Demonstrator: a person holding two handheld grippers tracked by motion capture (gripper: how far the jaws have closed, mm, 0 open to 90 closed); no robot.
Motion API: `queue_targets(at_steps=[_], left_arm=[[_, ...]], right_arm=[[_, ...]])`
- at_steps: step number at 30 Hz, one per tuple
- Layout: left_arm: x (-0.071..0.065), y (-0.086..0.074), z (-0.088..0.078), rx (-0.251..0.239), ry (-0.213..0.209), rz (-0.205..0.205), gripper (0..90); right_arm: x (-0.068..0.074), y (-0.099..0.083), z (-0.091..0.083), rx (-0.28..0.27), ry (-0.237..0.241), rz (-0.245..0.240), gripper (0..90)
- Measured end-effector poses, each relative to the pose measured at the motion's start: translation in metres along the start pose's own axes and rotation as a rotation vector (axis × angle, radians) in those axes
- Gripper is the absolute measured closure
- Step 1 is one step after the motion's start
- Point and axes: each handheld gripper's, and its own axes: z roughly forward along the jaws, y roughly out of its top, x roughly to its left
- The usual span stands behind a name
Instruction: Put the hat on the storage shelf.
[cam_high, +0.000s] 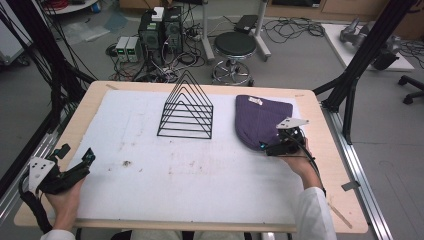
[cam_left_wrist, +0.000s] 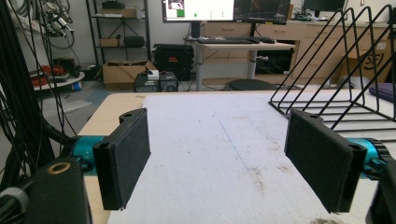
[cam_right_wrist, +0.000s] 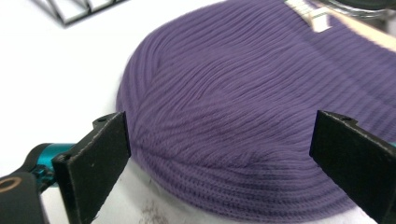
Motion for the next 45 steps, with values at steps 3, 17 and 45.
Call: queue_targets(at_steps=[3,17,45], left_arm=[[-0.001,0.0,-0.001,-0.001,0.0,0.0,22.6],[-0.002,-0.001,0.001,0.009,-0.01,0.005,22.6],[-0.008,-0.002,0.005,0.012,-0.04,-0.001,22.6]], right_arm=[[-0.001,0.0,0.002,0.021,0.037,-0.04,5.2],[-0.003,-0.002,0.006,0.119,0.07,-0.202,5.2],[-0.022,-0.006,0.028,0.163,0.053,0.03,48.9]])
